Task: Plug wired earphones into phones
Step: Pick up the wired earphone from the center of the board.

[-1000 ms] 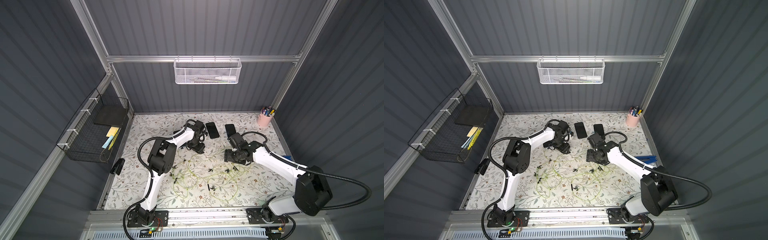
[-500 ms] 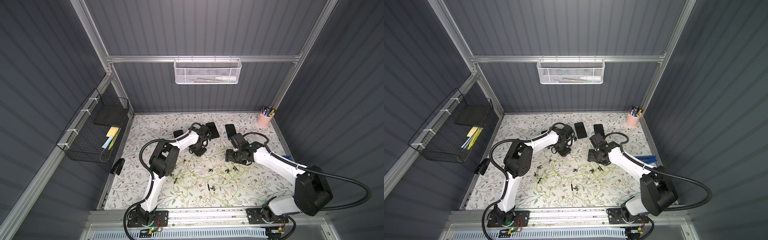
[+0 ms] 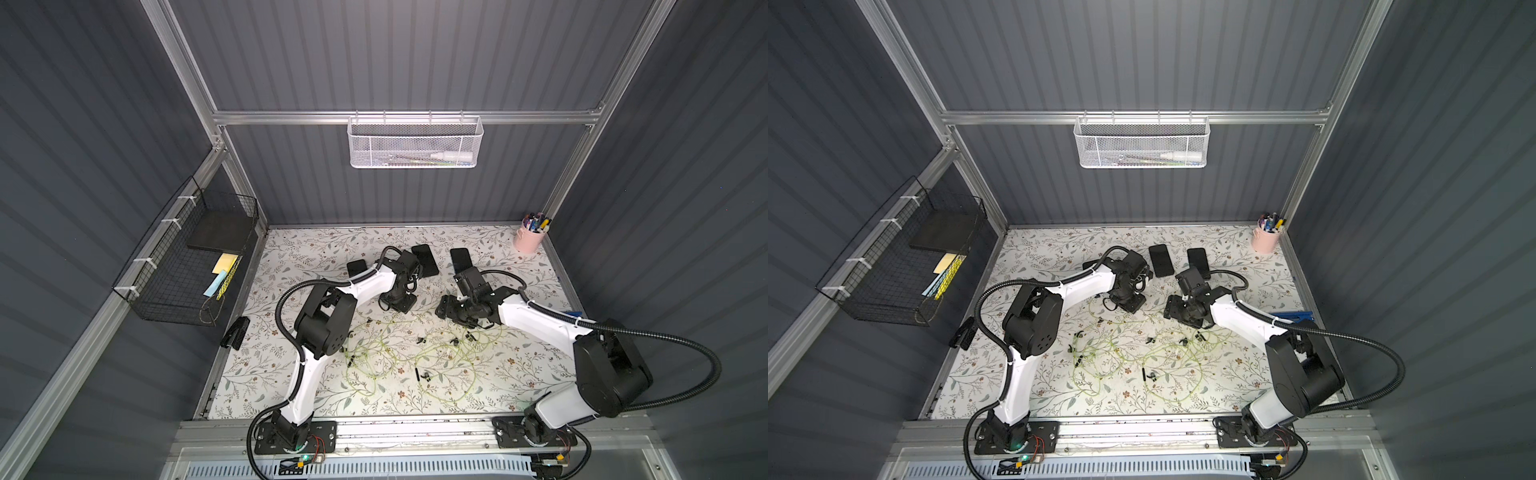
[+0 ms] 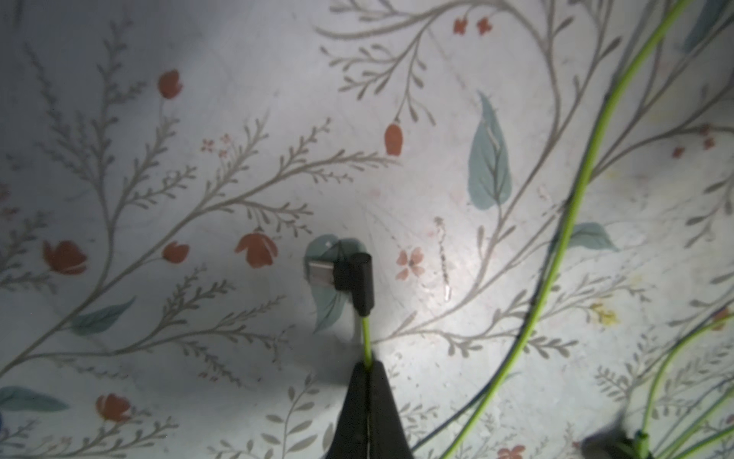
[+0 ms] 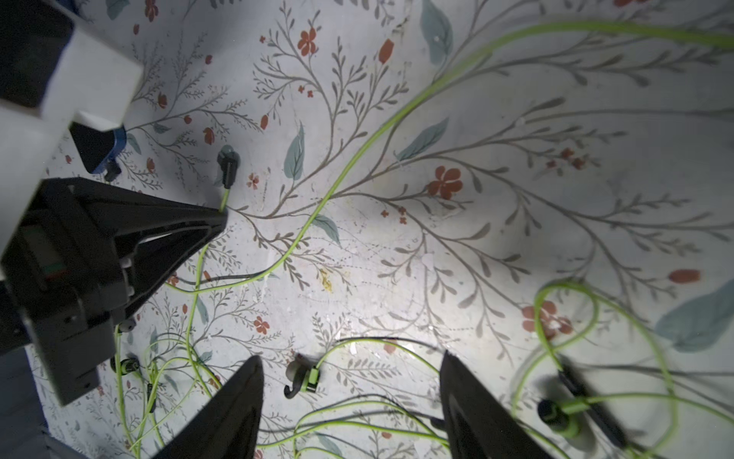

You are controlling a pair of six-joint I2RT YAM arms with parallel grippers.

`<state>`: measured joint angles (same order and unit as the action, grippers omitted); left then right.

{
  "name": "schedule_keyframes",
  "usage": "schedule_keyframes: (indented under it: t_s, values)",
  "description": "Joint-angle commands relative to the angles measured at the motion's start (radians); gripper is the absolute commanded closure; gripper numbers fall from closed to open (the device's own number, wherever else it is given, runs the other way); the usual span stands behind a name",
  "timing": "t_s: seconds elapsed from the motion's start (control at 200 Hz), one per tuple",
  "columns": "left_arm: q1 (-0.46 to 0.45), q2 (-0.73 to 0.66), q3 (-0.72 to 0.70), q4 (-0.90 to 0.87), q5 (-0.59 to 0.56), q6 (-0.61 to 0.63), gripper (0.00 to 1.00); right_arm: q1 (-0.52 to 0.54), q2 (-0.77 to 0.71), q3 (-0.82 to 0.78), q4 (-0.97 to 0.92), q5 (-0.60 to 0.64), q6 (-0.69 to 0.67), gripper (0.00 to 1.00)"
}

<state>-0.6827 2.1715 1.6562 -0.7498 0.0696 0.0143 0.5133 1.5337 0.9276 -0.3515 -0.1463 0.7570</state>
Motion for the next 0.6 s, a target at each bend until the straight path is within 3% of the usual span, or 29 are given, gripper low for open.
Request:
schedule_keyframes:
  t_s: [0.0, 0.595]
  values:
    - [0.006, -0.036, -0.070, 0.080, 0.072, -0.102, 1.00, 0.002, 0.014, -0.011, 0.099, -0.049, 0.062, 0.30]
    - [0.018, -0.276, -0.331, 0.308, 0.052, -0.261, 1.00, 0.023, 0.188, 0.044, 0.321, -0.146, 0.171, 0.43]
